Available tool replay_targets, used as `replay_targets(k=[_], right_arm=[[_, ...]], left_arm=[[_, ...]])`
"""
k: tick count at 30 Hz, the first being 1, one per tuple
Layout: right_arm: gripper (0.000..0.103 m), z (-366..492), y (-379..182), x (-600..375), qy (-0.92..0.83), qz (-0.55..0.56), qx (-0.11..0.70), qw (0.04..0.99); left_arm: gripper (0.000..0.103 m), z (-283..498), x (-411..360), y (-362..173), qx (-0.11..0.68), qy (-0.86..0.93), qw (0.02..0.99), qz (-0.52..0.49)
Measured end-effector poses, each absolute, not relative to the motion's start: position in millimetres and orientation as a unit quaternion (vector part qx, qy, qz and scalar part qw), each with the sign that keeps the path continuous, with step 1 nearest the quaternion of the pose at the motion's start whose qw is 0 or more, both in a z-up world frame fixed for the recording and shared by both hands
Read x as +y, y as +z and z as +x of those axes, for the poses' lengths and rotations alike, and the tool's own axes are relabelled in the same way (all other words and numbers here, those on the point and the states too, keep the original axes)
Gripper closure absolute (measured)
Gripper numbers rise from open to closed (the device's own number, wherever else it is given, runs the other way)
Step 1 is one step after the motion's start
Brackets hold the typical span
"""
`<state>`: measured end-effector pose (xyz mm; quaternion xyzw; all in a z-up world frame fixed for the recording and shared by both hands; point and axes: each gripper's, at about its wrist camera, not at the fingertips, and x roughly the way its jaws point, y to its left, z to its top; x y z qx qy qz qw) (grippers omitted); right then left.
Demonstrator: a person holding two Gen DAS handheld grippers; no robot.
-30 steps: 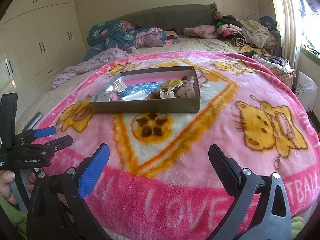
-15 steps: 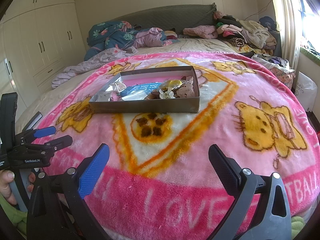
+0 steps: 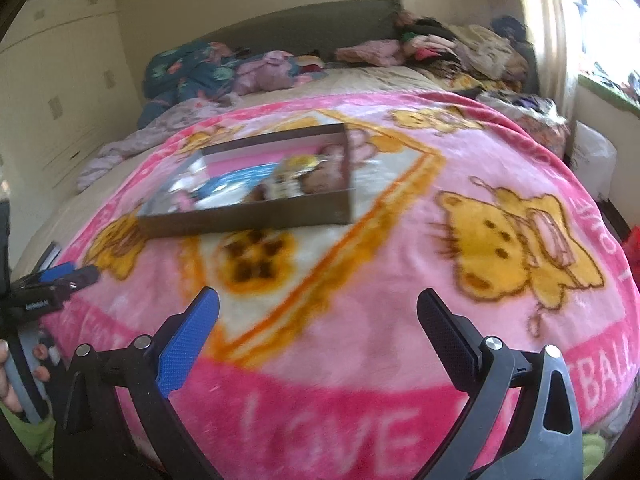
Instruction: Organize jewelry
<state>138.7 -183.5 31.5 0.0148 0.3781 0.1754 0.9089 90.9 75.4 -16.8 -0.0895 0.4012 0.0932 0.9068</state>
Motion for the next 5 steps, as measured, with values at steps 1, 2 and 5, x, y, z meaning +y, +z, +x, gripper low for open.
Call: replay_targets(k=[1, 2, 5], right_arm=[[0.004, 152, 30, -195, 0.16, 0.024, 0.379, 0.911], [0.004, 167, 27, -208, 0.135, 0.03, 0.383, 0.913], [0.004, 225, 12, -252, 0.054, 0.023, 0.398, 0.916]], left_arm=[[0.009, 99, 96, -18, 0.401, 0.115, 0.903, -0.099], [0.009, 108, 120, -20, 0.402, 0.149, 0.897, -0.106], [0.009, 133, 192, -28, 0.4, 0.236, 0.877, -0.121]])
